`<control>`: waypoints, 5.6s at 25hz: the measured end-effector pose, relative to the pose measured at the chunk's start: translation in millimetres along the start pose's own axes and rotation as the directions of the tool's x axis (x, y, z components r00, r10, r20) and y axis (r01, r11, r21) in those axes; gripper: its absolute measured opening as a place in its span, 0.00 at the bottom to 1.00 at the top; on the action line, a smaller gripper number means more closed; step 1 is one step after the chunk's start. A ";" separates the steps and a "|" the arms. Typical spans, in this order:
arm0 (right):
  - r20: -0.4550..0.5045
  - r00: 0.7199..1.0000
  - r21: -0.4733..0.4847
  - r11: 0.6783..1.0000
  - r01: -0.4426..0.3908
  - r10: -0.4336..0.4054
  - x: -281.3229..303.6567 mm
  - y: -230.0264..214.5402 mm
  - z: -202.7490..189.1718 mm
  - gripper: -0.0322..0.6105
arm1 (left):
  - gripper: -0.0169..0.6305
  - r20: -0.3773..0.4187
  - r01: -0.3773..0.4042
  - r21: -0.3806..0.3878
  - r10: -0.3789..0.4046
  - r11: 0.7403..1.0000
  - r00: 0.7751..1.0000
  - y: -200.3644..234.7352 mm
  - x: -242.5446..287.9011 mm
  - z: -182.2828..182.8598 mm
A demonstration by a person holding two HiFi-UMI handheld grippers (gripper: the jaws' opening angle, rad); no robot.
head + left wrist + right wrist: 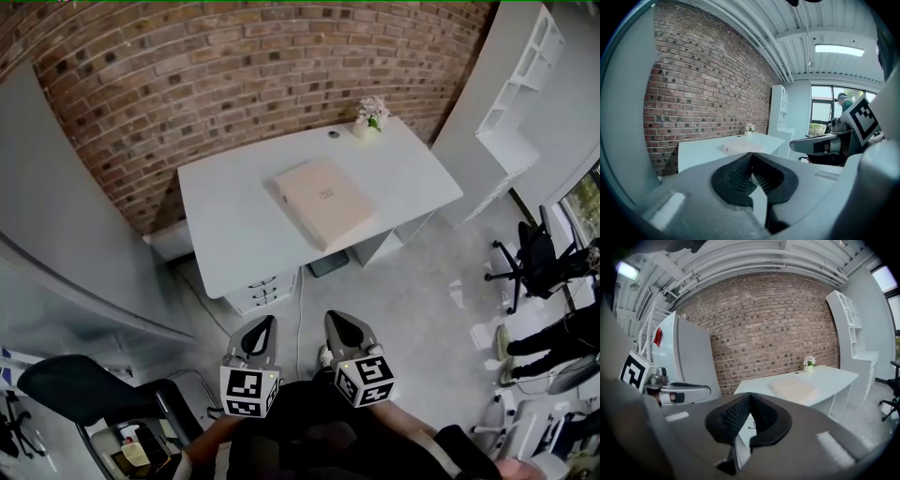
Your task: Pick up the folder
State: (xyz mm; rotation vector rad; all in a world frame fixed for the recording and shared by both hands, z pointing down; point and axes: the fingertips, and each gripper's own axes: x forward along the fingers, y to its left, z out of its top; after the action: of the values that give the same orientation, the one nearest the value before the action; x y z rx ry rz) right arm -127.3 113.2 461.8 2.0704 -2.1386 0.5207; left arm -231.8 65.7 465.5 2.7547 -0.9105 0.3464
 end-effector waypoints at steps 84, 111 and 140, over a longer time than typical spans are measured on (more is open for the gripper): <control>-0.304 0.940 -0.057 0.982 -0.182 0.156 223.2 -294.3 50.8 0.05 | 0.02 -0.116 -0.187 -0.241 0.163 0.953 0.980 10.8 332.5 48.5; -0.624 0.679 0.093 0.899 -0.428 0.388 333.7 -372.0 -39.1 0.69 | 0.68 -0.411 -0.456 -0.496 0.263 0.739 0.873 49.5 400.9 -82.7; -0.616 0.675 0.167 0.905 -0.392 0.406 339.0 -366.5 -50.9 0.60 | 0.70 -0.434 -0.411 -0.540 0.176 0.734 0.883 48.8 420.7 -99.2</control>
State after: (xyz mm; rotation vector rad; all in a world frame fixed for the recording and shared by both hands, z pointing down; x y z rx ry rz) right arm 207.3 -192.8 676.8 1.1284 -2.1063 1.1158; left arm 51.7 -178.3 687.5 1.8581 -1.1217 0.4783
